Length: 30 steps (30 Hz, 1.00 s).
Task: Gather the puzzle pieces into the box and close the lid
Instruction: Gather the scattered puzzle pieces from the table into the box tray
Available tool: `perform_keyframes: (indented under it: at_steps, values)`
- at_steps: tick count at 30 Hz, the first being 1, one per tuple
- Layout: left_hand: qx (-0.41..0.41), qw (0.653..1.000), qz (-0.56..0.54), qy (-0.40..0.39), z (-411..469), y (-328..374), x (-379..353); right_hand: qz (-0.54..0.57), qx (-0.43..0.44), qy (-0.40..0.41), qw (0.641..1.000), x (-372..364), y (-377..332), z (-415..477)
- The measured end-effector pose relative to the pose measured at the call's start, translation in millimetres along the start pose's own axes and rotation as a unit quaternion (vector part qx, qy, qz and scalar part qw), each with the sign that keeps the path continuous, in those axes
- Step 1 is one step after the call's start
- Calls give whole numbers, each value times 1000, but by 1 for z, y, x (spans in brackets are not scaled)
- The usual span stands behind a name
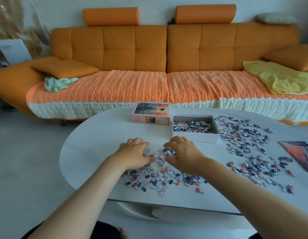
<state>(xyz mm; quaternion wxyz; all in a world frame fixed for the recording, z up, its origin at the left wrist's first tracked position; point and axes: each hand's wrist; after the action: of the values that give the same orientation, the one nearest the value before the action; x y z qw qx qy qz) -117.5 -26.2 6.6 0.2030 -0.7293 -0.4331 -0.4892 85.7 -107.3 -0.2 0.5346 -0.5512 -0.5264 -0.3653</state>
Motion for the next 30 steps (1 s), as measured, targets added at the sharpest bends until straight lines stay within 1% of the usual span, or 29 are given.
perform_keyframes:
  at_steps: [2,4,6,8,11,14,17,23,27,30]
  values:
    - [51,998,-10,-32,-15,-20,-7,20,31,-8,999,-4,-23,1]
    - [86,994,-33,-52,-30,-40,-19,19,53,-45,997,-14,-50,2]
    - [103,991,-58,-57,-44,-56,-31,-7,61,-81,995,-30,-74,4]
    - [102,990,-88,-52,-50,-70,-42,-38,59,-91,993,-45,-89,8]
    - [80,991,-102,-39,-52,-78,-56,-75,43,-82,993,-56,-94,20]
    - [29,996,-79,6,-48,-71,-62,-91,33,-81,992,-53,-87,30]
    - [-18,998,-47,42,-35,-54,-62,-89,16,-87,992,-47,-71,30]
    - [-73,996,4,53,1,-17,-54,-49,3,-82,995,-39,-27,14]
    - [-111,991,-21,65,12,7,-50,-24,6,-88,996,-31,2,3]
    - [-144,984,-92,54,12,21,-44,32,22,-56,998,-19,17,-7]
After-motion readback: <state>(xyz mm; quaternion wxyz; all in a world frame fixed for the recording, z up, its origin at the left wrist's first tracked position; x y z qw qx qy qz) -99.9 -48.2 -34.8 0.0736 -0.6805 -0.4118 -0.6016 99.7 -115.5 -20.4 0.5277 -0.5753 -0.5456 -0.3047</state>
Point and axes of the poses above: each hand's wrist, its own z-axis towards the middle knuckle, its own x-axis out of the back of the hand, y = z × x, and after that the axes turned 13 degrees about -y, right-handed
